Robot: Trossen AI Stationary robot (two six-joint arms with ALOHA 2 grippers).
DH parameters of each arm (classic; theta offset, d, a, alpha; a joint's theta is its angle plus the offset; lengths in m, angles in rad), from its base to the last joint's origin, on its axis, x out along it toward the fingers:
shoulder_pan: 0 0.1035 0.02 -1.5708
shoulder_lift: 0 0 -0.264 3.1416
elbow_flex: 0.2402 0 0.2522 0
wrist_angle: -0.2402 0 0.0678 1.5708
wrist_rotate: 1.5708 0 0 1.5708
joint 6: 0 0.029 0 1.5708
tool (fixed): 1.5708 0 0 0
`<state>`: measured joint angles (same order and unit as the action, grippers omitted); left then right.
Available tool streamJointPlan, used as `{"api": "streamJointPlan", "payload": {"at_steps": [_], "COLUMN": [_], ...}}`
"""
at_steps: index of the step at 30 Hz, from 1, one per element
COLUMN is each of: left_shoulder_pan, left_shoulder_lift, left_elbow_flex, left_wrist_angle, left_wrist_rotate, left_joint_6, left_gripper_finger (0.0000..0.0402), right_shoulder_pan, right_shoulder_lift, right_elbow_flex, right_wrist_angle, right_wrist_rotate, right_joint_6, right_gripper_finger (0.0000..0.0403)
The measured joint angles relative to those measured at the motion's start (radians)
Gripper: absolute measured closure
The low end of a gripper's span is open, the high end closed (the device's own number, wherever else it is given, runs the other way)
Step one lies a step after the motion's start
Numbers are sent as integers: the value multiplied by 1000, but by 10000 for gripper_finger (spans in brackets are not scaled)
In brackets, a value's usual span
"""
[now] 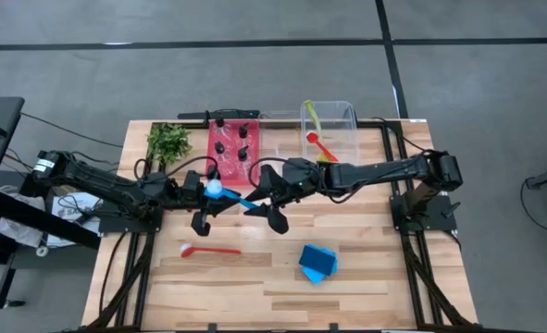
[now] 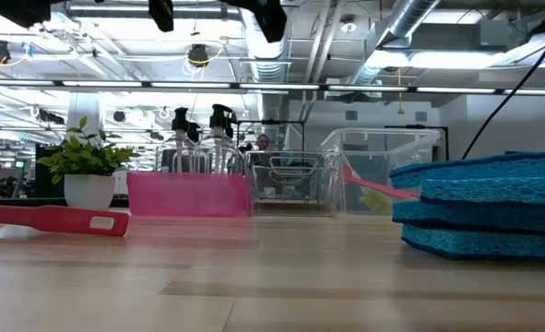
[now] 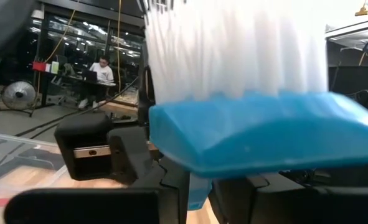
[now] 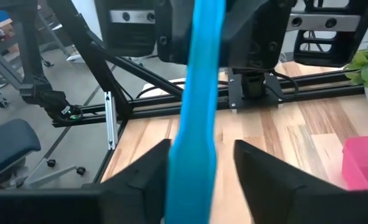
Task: Pick & Place Kitchen Sink Supplies
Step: Put the blue scrubbing brush into the white bin
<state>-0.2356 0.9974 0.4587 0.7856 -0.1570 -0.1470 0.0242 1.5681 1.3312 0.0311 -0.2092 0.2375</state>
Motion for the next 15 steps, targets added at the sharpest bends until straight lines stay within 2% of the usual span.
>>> {"api": "streamJointPlan", "payload": {"at_steps": [7, 12, 15], "left_shoulder_pan": [0, 0, 0], "left_shoulder_lift": [0, 0, 0], "left_elbow_flex": [0, 0, 0], "left_wrist_angle": [-4, -3, -3], "left_wrist_rotate": [-2, -6, 1], "left_joint_6": [7, 6, 0], "left_gripper_finger": [337, 336, 336], "right_shoulder_pan": [1, 0, 0], "right_shoulder_lift": [-1, -1, -1], "right_elbow_flex": [0, 0, 0], "right_wrist_angle": [0, -1, 4], "right_wrist_rotate": [-2, -2, -2], "right_joint_6": [7, 7, 15], "right_gripper_finger": [326, 328, 312]}}
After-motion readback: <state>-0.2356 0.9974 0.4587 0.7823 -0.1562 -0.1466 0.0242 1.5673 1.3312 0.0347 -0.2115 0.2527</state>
